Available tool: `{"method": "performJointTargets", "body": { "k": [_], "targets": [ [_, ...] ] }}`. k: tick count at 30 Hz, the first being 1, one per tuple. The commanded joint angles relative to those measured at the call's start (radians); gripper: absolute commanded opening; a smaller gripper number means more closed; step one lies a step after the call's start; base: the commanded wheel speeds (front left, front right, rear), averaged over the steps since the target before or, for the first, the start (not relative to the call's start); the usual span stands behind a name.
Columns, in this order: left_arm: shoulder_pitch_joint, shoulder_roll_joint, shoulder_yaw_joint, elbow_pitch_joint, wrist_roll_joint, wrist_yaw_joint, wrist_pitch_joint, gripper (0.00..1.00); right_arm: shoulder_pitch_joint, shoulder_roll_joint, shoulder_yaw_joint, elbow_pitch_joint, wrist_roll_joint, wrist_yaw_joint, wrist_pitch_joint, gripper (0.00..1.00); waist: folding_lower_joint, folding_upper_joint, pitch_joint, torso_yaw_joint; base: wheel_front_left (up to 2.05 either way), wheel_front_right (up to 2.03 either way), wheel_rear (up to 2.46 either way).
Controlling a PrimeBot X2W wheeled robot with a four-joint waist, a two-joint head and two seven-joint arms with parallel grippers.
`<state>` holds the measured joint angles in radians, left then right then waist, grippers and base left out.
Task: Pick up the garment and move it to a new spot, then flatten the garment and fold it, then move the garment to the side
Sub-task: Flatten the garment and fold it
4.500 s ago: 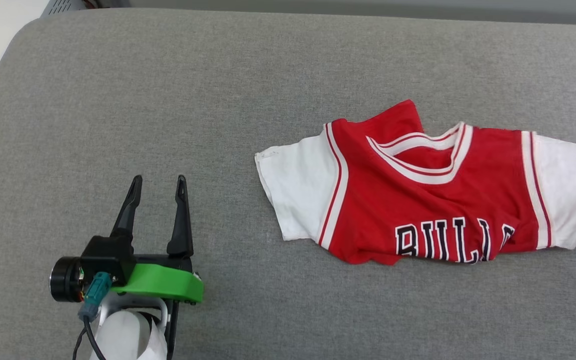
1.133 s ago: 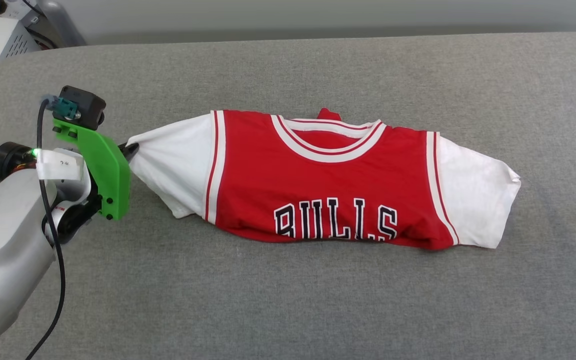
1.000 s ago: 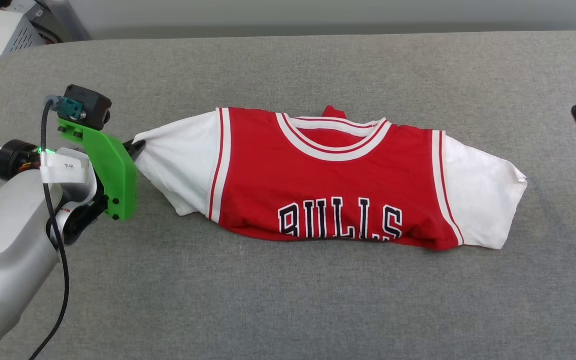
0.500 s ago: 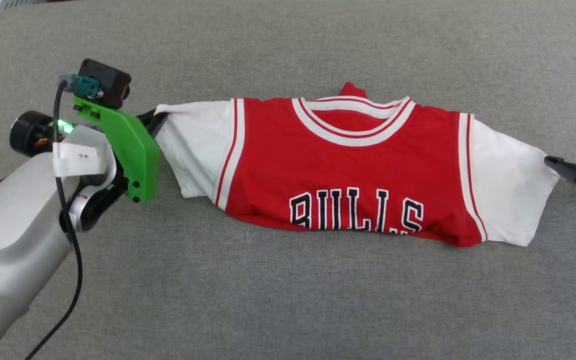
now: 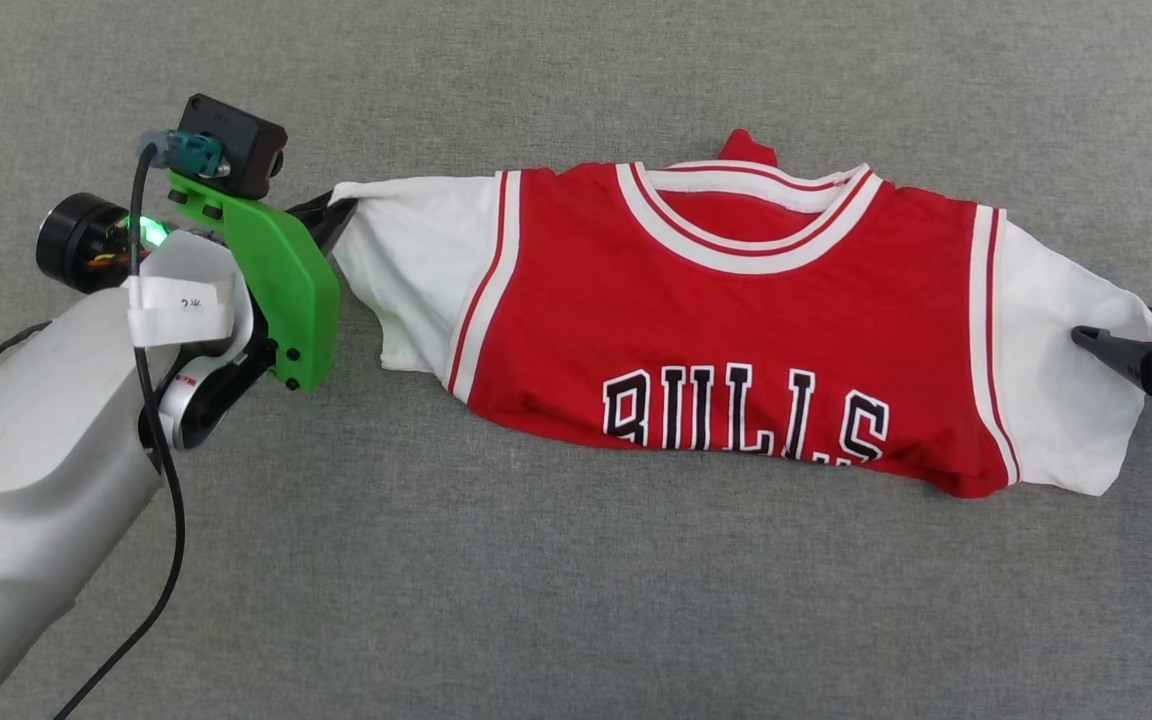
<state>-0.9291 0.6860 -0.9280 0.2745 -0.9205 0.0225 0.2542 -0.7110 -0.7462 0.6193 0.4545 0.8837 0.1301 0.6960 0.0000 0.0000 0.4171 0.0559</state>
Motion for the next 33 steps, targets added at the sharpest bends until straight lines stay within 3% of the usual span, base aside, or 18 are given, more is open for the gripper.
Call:
{"method": "performJointTargets", "body": {
  "k": [1,2,7,12,23,26,33],
  "targets": [
    [-0.012,-0.007,0.0,0.003,0.004,-0.001,-0.008,0.0,0.044,0.039,0.048,0.028,0.018,0.001,0.0,0.18,0.0,0.0,-0.003,-0.003,0.0,0.0,0.0],
    [-0.009,-0.008,-0.001,0.009,0.003,-0.003,-0.01,0.0,0.038,0.036,0.051,0.027,0.023,0.001,-0.027,0.0,0.0,0.0,-0.01,-0.005,0.0,0.0,0.0],
    [-0.001,-0.007,0.004,0.026,0.006,-0.008,-0.047,0.0,0.002,0.029,0.018,0.011,0.059,0.001,-0.185,0.0,0.0,0.0,-0.057,-0.014,0.0,0.0,0.0],
    [0.009,0.011,0.015,0.015,0.022,-0.005,-0.102,0.0,-0.015,-0.024,0.004,-0.055,0.067,0.001,-0.343,0.0,0.0,0.0,-0.136,-0.023,0.0,0.0,0.0],
    [-0.014,0.069,0.066,-0.161,0.075,0.064,-0.189,0.0,-0.027,-0.112,-0.067,-0.196,0.036,0.001,-0.607,0.0,0.0,0.0,-0.27,-0.04,0.0,0.0,0.0],
    [-0.033,0.078,0.085,-0.208,0.082,0.078,-0.2,0.0,-0.032,-0.114,-0.108,-0.204,0.002,0.001,-0.644,0.0,0.0,0.0,-0.289,-0.044,0.0,0.0,0.0],
    [-0.141,0.062,0.124,-0.258,0.115,0.088,-0.217,0.0,-0.071,-0.034,-0.281,-0.231,-0.121,0.001,-0.69,0.0,0.0,0.0,-0.306,-0.055,0.0,0.0,0.0]
  ]
}}
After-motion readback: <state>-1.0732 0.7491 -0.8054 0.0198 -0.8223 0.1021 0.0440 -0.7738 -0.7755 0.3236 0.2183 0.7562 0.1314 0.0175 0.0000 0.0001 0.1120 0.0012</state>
